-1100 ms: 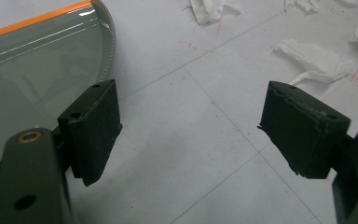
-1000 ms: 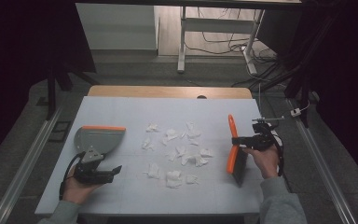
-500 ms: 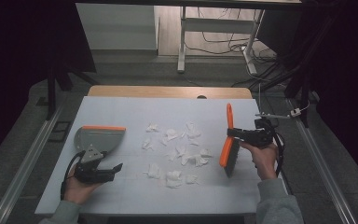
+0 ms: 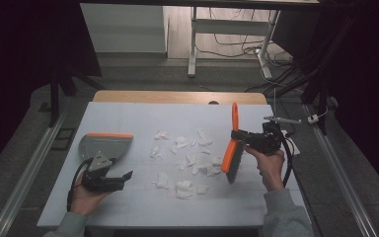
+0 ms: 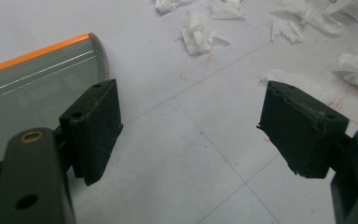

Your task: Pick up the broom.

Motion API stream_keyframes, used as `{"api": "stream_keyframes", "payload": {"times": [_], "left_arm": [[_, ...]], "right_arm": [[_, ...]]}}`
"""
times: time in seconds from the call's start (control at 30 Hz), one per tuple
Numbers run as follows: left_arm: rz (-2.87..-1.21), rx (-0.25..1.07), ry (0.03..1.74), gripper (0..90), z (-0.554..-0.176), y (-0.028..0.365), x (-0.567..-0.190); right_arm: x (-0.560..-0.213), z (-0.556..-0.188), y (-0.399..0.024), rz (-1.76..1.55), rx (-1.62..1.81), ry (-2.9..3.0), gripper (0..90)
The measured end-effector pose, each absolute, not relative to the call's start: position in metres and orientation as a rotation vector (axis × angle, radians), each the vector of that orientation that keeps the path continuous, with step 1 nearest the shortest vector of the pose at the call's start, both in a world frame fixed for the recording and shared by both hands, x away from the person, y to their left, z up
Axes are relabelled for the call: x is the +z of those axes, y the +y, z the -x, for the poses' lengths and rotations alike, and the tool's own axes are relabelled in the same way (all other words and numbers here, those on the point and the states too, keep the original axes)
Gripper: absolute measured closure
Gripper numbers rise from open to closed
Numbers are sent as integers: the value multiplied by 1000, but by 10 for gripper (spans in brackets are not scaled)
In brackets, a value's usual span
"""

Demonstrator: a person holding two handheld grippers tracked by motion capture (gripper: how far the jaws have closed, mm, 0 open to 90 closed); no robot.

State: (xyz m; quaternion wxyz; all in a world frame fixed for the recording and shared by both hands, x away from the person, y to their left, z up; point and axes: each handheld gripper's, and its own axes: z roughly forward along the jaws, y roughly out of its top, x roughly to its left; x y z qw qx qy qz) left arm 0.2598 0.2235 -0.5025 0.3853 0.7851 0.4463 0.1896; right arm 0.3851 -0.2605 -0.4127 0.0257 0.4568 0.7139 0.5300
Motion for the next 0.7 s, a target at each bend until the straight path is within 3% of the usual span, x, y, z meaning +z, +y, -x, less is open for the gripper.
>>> {"api": "stream_keyframes", "payload": {"times": [0.7], "left_arm": [[-1976, 423, 998, 214, -260, 184, -482]], "right_arm": [[-413, -371, -197, -1325, 1769, 2147, 713]]}}
